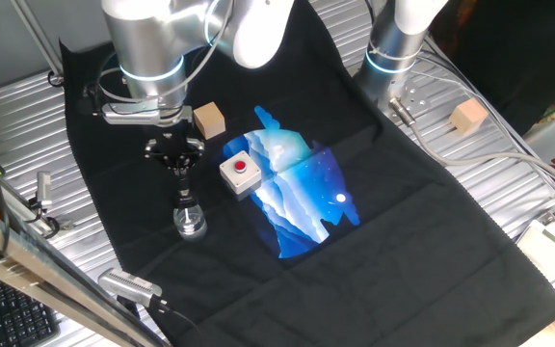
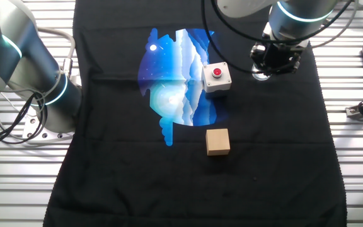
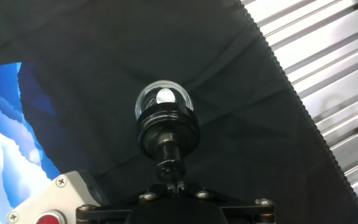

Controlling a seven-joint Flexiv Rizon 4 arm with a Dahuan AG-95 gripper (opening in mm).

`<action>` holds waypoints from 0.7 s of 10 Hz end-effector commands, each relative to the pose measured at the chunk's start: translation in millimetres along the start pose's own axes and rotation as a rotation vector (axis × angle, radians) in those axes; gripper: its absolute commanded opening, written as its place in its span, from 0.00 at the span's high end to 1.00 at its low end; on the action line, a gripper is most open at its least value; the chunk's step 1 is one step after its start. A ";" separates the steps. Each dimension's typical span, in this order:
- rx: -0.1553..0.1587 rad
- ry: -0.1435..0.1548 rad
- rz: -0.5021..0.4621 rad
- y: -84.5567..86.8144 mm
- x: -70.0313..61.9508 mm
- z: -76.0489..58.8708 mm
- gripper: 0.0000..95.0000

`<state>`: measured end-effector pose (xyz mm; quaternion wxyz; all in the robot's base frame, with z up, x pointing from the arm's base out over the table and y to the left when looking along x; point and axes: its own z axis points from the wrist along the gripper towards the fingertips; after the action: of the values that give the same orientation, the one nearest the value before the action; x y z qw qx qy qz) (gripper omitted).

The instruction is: Screw the lid onto the jar

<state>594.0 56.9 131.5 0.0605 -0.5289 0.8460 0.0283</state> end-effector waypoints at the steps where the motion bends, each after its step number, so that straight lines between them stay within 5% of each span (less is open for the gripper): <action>1: -0.002 0.003 0.007 -1.4 -5.0 -1.5 1.00; 7: -0.005 0.000 0.017 -2.6 -11.0 -3.2 1.00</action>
<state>601.3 65.6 136.1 0.0593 -0.5221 0.8503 0.0312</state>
